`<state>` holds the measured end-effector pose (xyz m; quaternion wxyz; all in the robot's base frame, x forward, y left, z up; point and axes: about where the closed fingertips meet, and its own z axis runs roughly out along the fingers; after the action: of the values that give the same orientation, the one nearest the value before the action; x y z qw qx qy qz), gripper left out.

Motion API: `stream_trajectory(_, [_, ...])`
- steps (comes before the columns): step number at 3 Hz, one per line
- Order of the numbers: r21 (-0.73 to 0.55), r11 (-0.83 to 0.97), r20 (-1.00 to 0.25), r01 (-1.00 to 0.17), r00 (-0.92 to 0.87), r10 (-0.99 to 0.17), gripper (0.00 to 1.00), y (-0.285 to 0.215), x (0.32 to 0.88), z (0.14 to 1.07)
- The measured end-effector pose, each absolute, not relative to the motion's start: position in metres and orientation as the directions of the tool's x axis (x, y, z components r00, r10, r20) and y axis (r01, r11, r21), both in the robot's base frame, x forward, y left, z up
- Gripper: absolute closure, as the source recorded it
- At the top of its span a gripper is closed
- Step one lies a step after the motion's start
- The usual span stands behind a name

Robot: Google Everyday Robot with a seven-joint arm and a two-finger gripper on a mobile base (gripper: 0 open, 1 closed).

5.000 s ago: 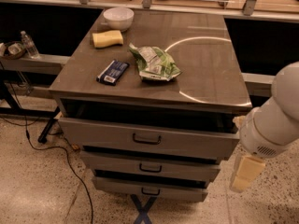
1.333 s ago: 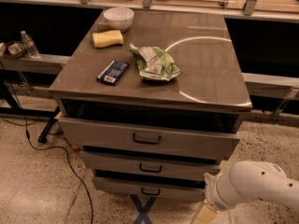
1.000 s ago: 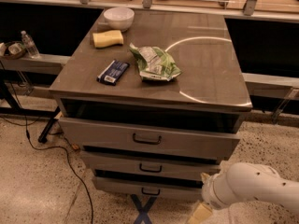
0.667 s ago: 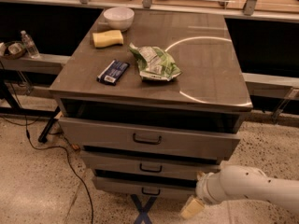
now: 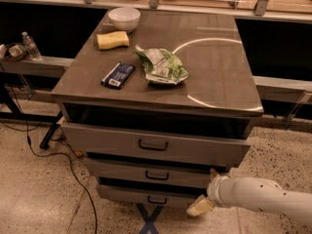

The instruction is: Open middle drawer

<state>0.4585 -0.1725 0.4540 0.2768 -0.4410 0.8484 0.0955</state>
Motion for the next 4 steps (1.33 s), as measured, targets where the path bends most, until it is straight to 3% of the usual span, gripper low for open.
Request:
stream_trajectory(3, [-0.193,0.576,-0.588,-0.795,-0.376,-0.716,0.00,-0.161,0.492,0.464])
stream_trajectory(4, [-0.205,0.553,-0.572,-0.808,-0.359,-0.738,0.13,-0.154,0.500,0.451])
